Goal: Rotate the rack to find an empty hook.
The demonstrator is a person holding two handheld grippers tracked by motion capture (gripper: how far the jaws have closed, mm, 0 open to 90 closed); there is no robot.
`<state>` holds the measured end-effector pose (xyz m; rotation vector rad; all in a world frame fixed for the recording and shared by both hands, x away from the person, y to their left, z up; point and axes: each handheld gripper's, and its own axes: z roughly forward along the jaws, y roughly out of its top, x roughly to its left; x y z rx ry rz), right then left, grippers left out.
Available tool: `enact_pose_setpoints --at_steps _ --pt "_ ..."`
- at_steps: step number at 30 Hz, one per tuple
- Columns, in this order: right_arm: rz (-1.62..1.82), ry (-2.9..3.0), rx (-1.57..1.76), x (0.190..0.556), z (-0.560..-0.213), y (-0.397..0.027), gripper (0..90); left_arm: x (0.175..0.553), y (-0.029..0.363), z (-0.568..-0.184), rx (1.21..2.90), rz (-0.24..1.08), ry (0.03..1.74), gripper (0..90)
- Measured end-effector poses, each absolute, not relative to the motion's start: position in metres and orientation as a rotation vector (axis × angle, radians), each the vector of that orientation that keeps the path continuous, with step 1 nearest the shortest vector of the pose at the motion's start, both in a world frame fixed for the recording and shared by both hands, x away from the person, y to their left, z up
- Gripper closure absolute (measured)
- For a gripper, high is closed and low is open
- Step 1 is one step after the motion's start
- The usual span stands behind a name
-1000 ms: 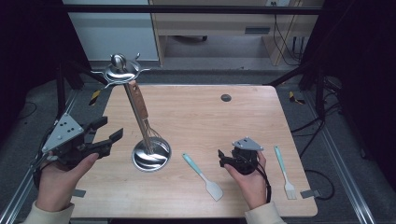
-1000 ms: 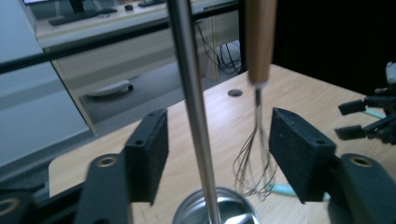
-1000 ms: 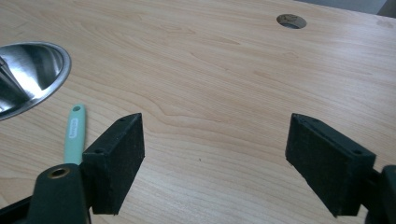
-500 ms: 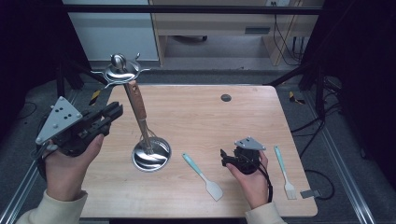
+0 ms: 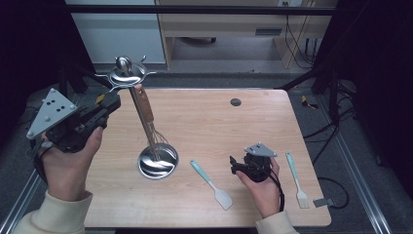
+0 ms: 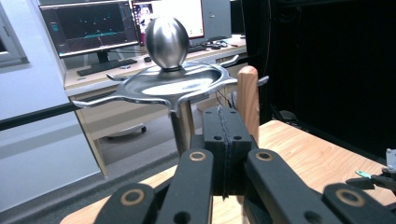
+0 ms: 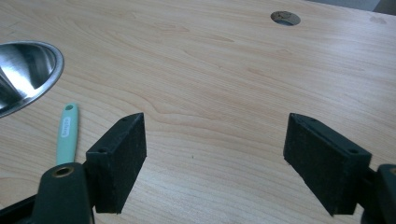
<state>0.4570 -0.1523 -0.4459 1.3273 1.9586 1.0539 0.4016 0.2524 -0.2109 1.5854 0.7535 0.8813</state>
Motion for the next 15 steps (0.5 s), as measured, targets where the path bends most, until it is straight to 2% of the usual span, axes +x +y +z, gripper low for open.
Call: enact_pose_setpoints --at_steps 15 --pt "1.057 1.965 1.325 0.4572 -0.4461 -0.1524 21.8 0.406 0.2596 -0.2093 1.557 0.877 0.8 89.8"
